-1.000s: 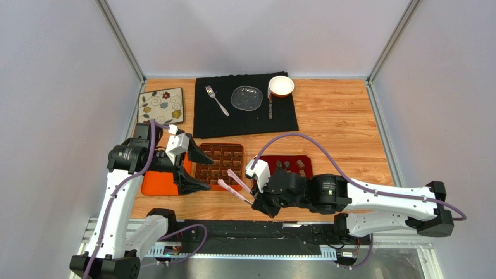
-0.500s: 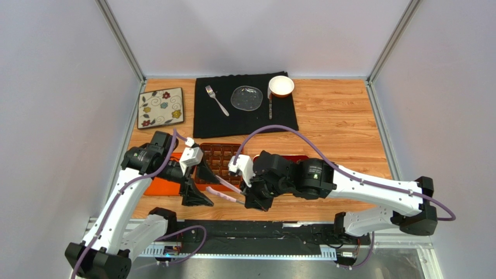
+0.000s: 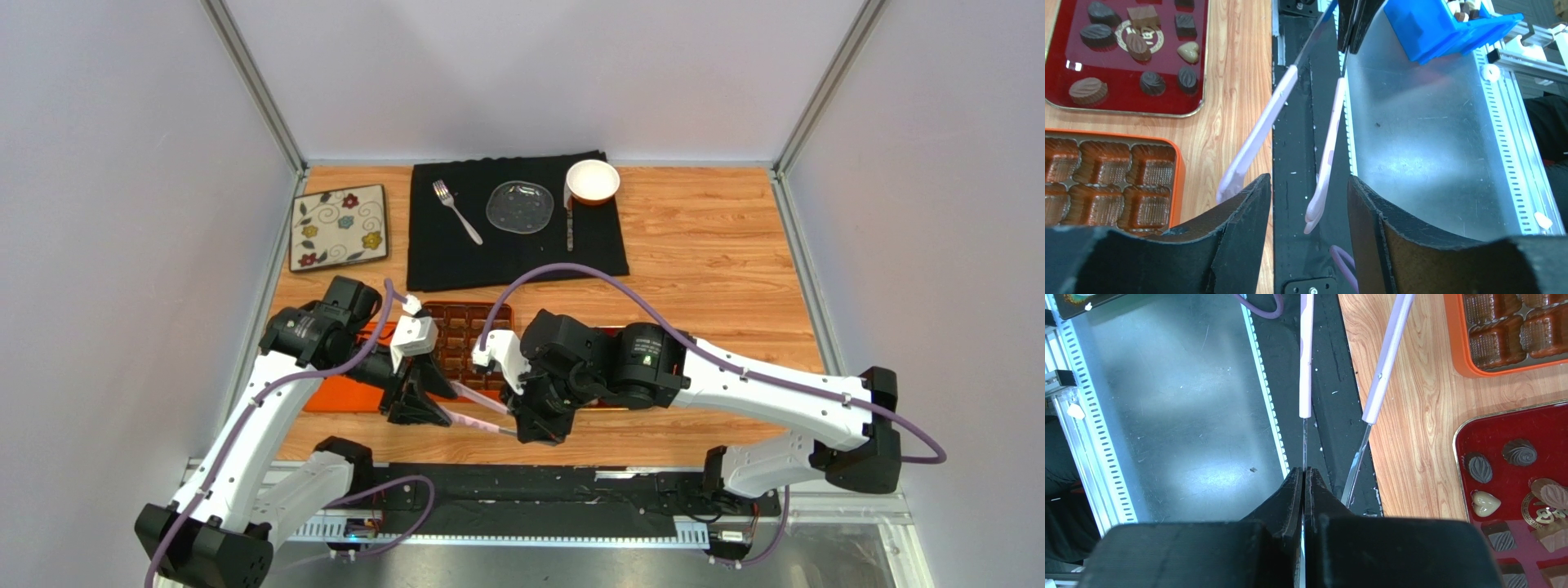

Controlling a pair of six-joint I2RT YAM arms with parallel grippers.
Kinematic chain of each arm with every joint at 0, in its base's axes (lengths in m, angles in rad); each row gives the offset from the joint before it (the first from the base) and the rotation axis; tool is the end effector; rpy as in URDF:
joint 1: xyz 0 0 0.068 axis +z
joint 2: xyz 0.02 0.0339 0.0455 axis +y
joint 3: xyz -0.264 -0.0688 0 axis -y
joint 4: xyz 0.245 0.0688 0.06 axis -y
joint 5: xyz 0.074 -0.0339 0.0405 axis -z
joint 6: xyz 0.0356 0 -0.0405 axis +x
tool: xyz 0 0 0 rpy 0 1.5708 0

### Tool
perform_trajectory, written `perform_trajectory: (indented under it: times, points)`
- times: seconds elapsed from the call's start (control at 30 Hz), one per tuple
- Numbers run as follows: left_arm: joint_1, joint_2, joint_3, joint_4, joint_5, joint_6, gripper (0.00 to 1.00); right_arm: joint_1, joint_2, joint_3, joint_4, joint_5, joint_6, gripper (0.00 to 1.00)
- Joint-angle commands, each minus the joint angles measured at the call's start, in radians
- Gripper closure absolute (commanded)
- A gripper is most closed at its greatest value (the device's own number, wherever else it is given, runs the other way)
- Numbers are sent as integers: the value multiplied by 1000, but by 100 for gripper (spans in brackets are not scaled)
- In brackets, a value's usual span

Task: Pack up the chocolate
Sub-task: Adjust the clamp.

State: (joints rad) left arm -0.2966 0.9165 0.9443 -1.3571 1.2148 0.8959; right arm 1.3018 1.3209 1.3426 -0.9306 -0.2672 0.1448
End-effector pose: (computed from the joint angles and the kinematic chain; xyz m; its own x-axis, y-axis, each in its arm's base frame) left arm 0.1081 -0.0679 0.3059 -0.3333 0.3864 -0.8600 0.9226 -0.0543 -0.3819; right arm 0.0613 0.2579 0.3491 -0.3478 -0.7381 -0.5781 -0.9325 0.2086 0.2948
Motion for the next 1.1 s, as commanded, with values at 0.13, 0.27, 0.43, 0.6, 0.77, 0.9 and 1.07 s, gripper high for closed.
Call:
perform_trajectory:
  times: [0.13,0.27,0.43,0.6,0.77,0.9,1.07]
  points:
    - [-33,1,13,-131,-26,-2,48,-15,8,66,6,-43,-33,100]
    - [-41,1,14,-129,-41,-8,67,-18,12,75,4,-47,-39,100]
    - [-58,4,16,-131,-47,-9,95,-29,14,81,6,-29,-47,100]
    - [-78,2,14,-131,-35,-8,100,-53,-6,93,38,8,-53,100]
    - [-79,19,13,-131,26,-3,100,-73,-31,127,81,75,-76,98]
    - [-79,41,1,-53,71,-78,100,-75,-167,71,215,213,-91,24]
    - [-78,74,27,133,155,-262,100,-75,-415,-144,453,336,-77,0]
